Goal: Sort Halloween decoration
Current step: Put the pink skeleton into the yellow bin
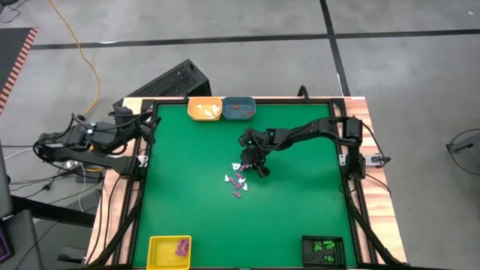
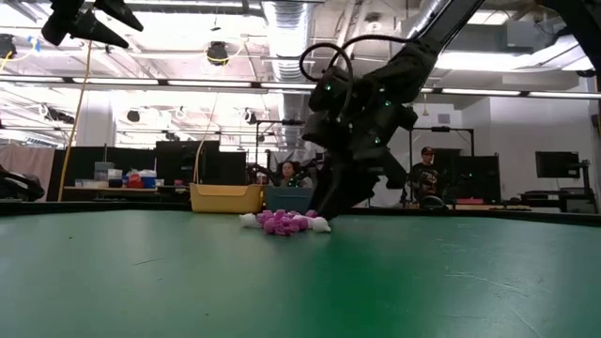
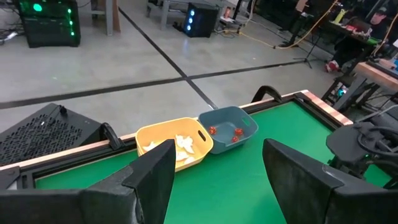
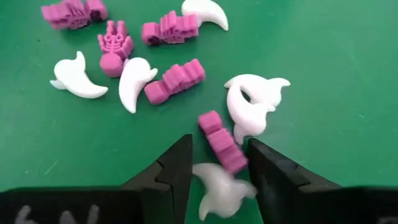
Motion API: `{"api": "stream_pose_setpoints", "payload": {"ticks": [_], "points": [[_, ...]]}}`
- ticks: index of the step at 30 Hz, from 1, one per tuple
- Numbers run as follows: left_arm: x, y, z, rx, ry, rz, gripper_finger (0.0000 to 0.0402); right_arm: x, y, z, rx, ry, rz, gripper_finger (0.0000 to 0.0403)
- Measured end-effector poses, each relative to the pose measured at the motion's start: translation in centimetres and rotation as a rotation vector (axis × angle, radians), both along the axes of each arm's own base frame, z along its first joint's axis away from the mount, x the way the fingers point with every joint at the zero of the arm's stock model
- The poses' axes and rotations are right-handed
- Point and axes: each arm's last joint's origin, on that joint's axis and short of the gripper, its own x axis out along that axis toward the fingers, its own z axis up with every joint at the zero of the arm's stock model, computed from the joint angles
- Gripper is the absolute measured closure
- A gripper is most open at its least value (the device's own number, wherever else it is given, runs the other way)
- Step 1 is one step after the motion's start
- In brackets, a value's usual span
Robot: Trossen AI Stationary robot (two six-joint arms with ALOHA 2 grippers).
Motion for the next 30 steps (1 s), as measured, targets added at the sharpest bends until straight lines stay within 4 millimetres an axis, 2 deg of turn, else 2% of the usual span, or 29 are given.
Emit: {"api": "stream_pose_setpoints", "payload": {"ticks": [13,25,30], "points": [[0.0,0.0,0.01,-0.001,-0.001,0.0,0.017,-0.02,-0.02,-0.32,0.025,0.027,-0.037,0.0264],[0.01,0.0,0.0,0.006,0.007,-0.002,0.017,-0.06,-0.09,-0.39,0.021,0.043,-0.072,0.0347],[0.01,0.0,0.01,0.005,0.006,-0.003,0.017,-0.15,-0.09,-0.2,0.071,0.062,-0.133,0.0375]]}}
